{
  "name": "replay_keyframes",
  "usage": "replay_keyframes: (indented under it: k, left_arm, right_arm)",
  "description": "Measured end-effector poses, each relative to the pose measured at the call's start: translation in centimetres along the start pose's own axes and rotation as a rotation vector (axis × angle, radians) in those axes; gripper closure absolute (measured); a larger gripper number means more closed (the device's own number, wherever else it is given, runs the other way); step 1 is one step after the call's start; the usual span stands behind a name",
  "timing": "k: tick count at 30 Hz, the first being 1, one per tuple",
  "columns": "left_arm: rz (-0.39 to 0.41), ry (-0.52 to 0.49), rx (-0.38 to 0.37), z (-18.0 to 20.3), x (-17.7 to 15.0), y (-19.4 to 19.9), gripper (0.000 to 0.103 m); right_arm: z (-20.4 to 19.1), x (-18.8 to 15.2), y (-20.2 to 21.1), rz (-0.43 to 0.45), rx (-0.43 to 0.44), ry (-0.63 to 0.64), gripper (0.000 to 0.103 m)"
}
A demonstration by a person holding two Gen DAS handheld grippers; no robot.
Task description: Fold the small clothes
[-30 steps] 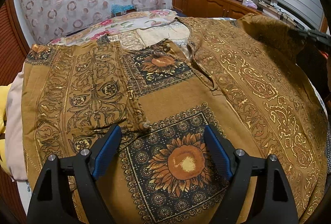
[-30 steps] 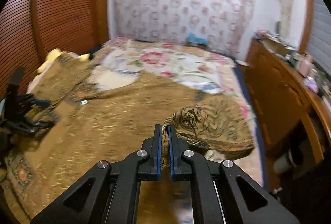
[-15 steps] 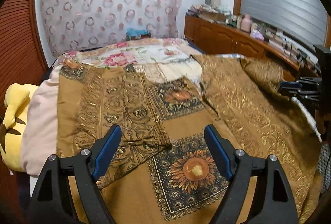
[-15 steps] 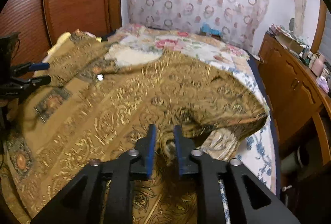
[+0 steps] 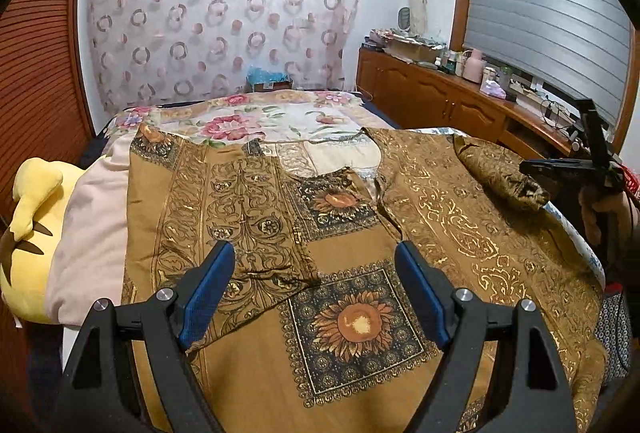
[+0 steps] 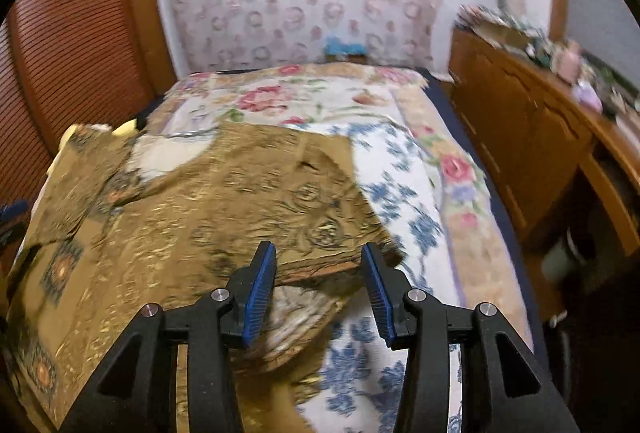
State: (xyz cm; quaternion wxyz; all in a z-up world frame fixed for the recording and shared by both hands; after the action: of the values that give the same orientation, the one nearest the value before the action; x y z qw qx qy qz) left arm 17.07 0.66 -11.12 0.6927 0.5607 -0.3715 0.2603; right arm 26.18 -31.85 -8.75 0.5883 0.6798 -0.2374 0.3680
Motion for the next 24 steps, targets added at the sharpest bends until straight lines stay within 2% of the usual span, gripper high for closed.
replay_keyframes:
  k: [8, 11, 20, 21, 22, 23, 24]
  left_arm:
    - [-0.017, -0.001, -0.012, 0.6, -0.8, -0.3, 0.02]
    - [-0.021, -0.002, -0.016, 0.8, -1.0, -0.4, 0.02]
    - [-0.029, -0.009, -0.021, 1.2, -1.4, -0.5, 0.02]
    - [-0.03, -0.009, -0.021, 1.2, -1.4, -0.5, 0.02]
    - [-0.031, -0.009, -0.02, 1.1, -1.5, -0.5, 0.02]
    - [-0.032, -0.008, -0.018, 1.1, -1.5, -0.5, 0.02]
    - [-0.032, -0.008, -0.015, 1.0, -1.5, -0.4, 0.02]
  right_arm:
    - [0.5, 0.3, -1.1, -0.015, -0.027, -0.081, 0.057]
    - [1.3, 0.2, -1.4, -0.011, -0.027, -0.105, 0.053]
    - [0.5, -0.6, -3.5, -0.101, 0.093, -0.154, 0.053]
    - [0.2, -0.4, -3.6, -0.1, 0.104, -0.153, 0.059]
    - [0.0, -0.2, -3.9, -0.099, 0.117, -0.147, 0.071]
    - [-0.4, 0.0, -4.0, -0.1, 0.125, -0.135, 0.075]
    - [-0.7, 0.2, -4.0, -0.097, 0.124, -0.122, 0.086]
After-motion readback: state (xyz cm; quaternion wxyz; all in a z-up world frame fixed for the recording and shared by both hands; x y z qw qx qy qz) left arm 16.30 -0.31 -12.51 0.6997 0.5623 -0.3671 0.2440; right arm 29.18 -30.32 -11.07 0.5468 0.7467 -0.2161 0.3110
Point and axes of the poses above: each gripper's, at about its wrist camera, not at the fingertips, and y roughly against the way its jaws point, z to its right, x to its top, the point moved 9 cm from there along -y, roughly the way its jaws point, and after that the axes turned 2 degrees about -x, right-handed, at the moved point
